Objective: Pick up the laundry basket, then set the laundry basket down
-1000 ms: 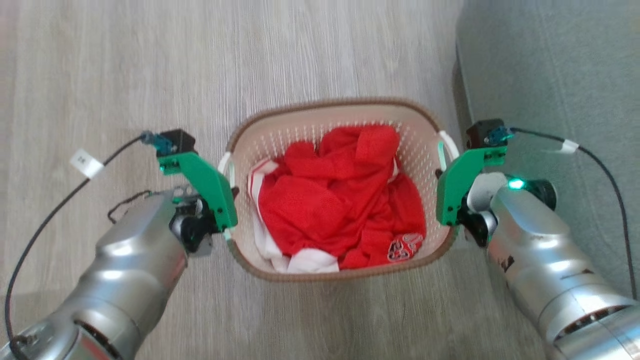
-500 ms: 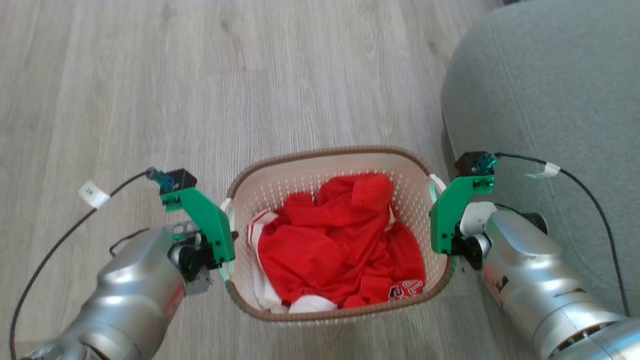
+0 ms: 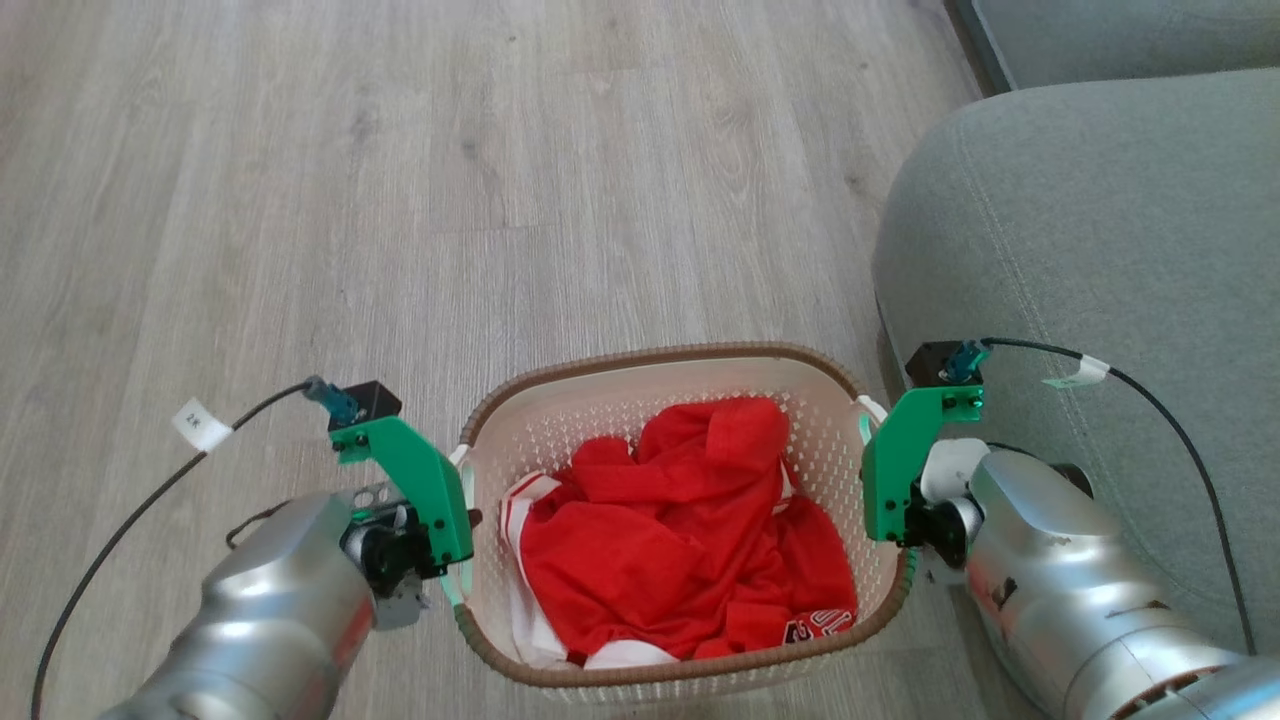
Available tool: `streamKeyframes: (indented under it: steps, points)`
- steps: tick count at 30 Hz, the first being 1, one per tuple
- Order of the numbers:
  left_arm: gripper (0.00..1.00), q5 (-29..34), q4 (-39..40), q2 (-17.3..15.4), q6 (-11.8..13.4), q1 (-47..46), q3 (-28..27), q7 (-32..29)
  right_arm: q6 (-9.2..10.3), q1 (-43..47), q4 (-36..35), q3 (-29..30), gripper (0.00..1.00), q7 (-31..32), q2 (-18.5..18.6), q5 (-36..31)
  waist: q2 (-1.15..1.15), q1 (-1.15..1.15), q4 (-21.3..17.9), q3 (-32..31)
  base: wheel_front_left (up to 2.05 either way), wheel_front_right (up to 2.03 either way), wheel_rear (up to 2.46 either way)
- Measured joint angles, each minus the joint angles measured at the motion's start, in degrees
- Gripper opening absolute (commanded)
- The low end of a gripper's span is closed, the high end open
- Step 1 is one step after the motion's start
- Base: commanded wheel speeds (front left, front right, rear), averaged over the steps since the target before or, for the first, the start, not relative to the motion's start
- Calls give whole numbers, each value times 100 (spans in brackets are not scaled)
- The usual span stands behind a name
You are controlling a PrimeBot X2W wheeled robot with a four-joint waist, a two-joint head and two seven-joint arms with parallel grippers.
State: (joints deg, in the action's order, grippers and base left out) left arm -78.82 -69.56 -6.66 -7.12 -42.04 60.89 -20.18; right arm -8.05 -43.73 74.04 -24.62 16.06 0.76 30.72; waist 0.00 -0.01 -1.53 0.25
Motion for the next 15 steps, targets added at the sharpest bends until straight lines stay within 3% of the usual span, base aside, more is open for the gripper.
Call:
streamKeyframes:
  steps: [15]
  points:
    - [0, -42, -15, 11, -42, 101, 32, -41, -2, 94, 8, 138, 0, 53, -7, -102, 0, 0, 36, -88, 0, 0, 0]
